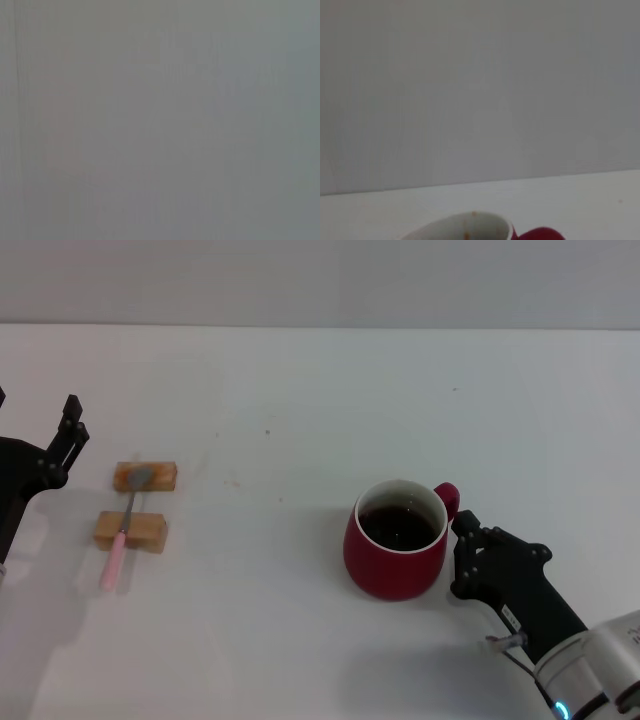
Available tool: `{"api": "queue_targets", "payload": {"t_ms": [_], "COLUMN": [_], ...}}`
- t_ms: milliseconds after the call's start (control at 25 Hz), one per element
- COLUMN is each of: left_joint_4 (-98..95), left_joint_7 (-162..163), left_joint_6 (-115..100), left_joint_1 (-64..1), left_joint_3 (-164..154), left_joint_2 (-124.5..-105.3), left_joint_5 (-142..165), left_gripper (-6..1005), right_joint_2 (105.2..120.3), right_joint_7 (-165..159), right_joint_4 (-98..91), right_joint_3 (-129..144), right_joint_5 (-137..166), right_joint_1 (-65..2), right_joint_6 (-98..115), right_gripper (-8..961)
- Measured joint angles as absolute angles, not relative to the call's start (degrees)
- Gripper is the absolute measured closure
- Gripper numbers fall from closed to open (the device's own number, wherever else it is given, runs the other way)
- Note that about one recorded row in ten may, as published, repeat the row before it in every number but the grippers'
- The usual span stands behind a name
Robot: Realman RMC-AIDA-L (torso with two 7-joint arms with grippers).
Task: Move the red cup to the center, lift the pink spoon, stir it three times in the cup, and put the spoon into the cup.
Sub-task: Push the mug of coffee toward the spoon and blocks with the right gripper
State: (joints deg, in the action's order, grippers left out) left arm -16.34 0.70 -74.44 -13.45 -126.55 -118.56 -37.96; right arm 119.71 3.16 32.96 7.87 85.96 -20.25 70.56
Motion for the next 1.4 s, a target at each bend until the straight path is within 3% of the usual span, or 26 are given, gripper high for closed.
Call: {"api": "queue_targets", "payload": {"t_ms": [1400], "left_joint_4": [-16.2], "left_joint_7": [0.7], "left_joint_6": [-74.4], "left_joint_1": [-13.5], "left_joint_3": [-126.6], "left_joint_2": [-118.47], "left_joint_5": [-38.2], "left_gripper": [157], "right_joint_2": [119.8], "right_joint_7": [2.5], "right_joint_4": [33.8], "right_joint_3": [6.8], "right_joint_5": [88.7], "right_joint_1": [-23.8], "right_joint_6": [67.2], "right_gripper": [954]}}
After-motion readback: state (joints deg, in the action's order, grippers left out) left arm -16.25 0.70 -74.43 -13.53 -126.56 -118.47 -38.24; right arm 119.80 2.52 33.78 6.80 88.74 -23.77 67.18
